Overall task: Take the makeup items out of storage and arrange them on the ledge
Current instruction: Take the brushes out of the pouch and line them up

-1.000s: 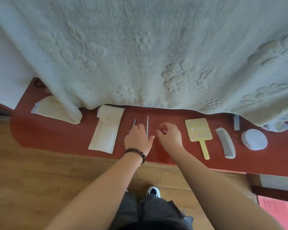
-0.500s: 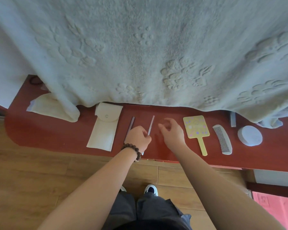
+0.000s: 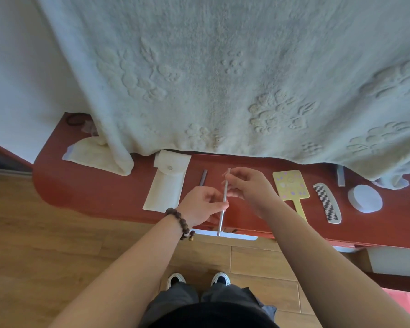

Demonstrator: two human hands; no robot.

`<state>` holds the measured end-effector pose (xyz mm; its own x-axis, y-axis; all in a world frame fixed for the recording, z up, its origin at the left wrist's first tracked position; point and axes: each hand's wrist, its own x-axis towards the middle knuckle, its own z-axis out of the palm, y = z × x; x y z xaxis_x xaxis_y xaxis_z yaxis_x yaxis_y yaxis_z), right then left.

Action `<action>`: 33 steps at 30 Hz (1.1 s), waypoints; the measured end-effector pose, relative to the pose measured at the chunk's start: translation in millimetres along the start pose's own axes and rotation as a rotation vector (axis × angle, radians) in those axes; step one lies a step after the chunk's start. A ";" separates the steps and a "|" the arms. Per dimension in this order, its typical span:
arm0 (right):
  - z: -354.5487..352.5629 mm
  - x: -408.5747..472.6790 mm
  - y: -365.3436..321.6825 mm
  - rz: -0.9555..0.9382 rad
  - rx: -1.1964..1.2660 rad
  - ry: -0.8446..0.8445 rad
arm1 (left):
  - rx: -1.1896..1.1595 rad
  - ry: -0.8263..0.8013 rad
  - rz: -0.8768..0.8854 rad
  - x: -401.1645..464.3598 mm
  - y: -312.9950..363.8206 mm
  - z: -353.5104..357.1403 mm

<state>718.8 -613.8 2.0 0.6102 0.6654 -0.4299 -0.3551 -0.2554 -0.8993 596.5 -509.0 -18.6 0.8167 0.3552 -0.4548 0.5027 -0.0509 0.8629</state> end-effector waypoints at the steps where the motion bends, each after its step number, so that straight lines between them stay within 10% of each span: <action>1: 1.4 -0.1 -0.3 -0.003 -0.003 0.004 | -0.021 -0.013 -0.010 -1.3 1.8 -0.7; 10: -16.9 32.6 -28.8 -0.149 0.127 0.331 | 0.155 -0.176 -0.142 -11.8 -23.6 7.9; 19: -26.0 32.2 11.0 -0.014 -0.210 0.271 | 0.231 0.191 -0.029 42.2 -17.0 9.3; 33: -17.9 45.7 64.3 0.098 -0.702 0.399 | 0.564 0.339 -0.014 72.2 -21.9 36.2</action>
<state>736.5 -612.3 -77.0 0.8530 0.3508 -0.3865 0.0259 -0.7680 -0.6399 654.7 -516.0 -78.2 0.7210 0.6289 -0.2909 0.6591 -0.4930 0.5678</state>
